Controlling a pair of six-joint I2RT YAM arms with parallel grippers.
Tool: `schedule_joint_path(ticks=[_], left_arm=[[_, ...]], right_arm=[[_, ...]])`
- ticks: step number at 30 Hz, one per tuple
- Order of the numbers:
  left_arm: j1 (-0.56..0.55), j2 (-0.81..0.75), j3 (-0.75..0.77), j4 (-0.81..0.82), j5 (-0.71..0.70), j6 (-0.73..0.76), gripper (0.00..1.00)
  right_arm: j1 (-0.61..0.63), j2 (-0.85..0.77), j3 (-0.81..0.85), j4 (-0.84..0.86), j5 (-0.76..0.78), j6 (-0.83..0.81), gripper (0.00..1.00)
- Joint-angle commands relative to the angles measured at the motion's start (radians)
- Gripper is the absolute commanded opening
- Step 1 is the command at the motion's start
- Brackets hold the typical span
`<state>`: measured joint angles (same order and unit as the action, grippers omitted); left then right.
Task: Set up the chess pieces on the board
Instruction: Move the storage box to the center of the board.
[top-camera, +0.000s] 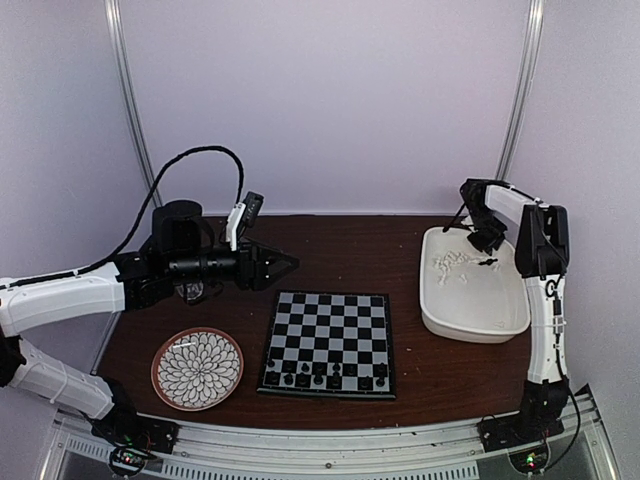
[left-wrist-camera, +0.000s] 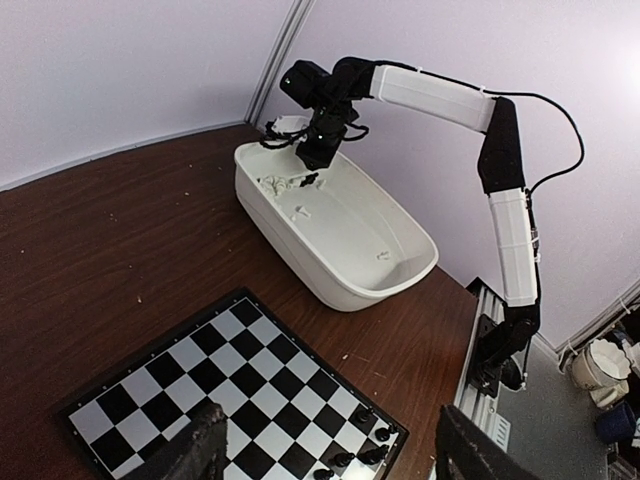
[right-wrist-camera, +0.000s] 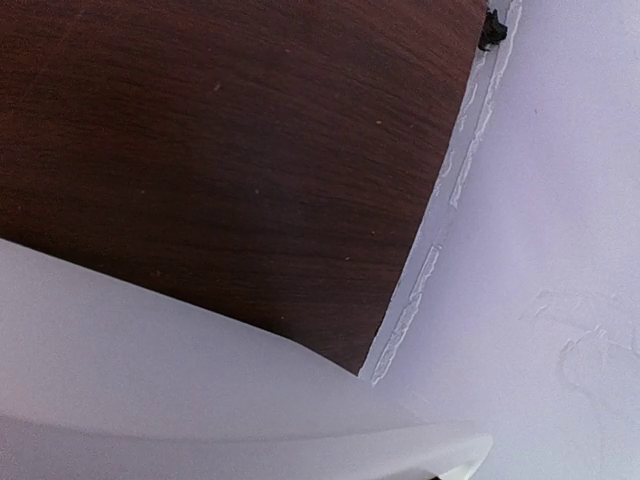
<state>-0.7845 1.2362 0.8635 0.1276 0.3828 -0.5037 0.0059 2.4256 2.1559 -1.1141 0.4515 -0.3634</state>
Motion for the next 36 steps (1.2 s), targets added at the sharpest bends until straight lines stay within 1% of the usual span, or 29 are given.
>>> schedule_joint_path(ticks=[1, 4, 8, 11, 13, 17, 19, 22, 24, 26, 28, 31, 36], left_arm=[[-0.002, -0.019, -0.004, 0.043, 0.008, -0.006, 0.71], [-0.002, -0.025, -0.006, 0.04, 0.005, -0.003, 0.71], [-0.002, -0.029, -0.009, 0.039, 0.001, -0.001, 0.71], [-0.002, -0.032, -0.01, 0.036, 0.002, 0.001, 0.71], [-0.002, -0.037, -0.012, 0.035, -0.001, 0.002, 0.71], [-0.002, -0.04, -0.014, 0.03, -0.007, 0.004, 0.71], [-0.002, -0.037, -0.012, 0.029, -0.006, 0.003, 0.71], [-0.002, -0.025, -0.007, 0.034, -0.003, -0.001, 0.71], [-0.002, -0.017, -0.001, 0.036, 0.001, -0.004, 0.71], [-0.002, -0.009, 0.007, 0.037, 0.005, -0.005, 0.71], [-0.002, -0.003, 0.014, 0.035, 0.008, -0.007, 0.71], [-0.002, 0.002, 0.021, 0.035, 0.013, -0.013, 0.7], [-0.002, -0.005, 0.027, 0.015, 0.015, -0.018, 0.69]], right_arm=[[0.033, 0.024, 0.033, -0.037, 0.057, -0.062, 0.27], [0.038, 0.025, 0.022, -0.057, 0.061, -0.074, 0.27], [0.051, 0.007, -0.036, -0.036, 0.097, -0.099, 0.26], [0.052, -0.01, -0.053, -0.055, 0.081, -0.089, 0.25], [0.052, -0.05, -0.082, -0.051, 0.059, -0.077, 0.25], [0.06, -0.196, -0.16, -0.016, -0.021, -0.038, 0.26], [0.072, -0.288, -0.21, -0.007, -0.075, -0.012, 0.27], [0.091, -0.414, -0.292, 0.003, -0.206, 0.013, 0.29], [0.104, -0.482, -0.347, -0.001, -0.349, 0.01, 0.31], [0.118, -0.523, -0.405, 0.001, -0.459, 0.022, 0.32], [0.136, -0.532, -0.457, -0.007, -0.574, 0.027, 0.32], [0.176, -0.502, -0.52, 0.014, -0.608, 0.037, 0.3], [0.217, -0.413, -0.53, 0.058, -0.662, 0.012, 0.25]])
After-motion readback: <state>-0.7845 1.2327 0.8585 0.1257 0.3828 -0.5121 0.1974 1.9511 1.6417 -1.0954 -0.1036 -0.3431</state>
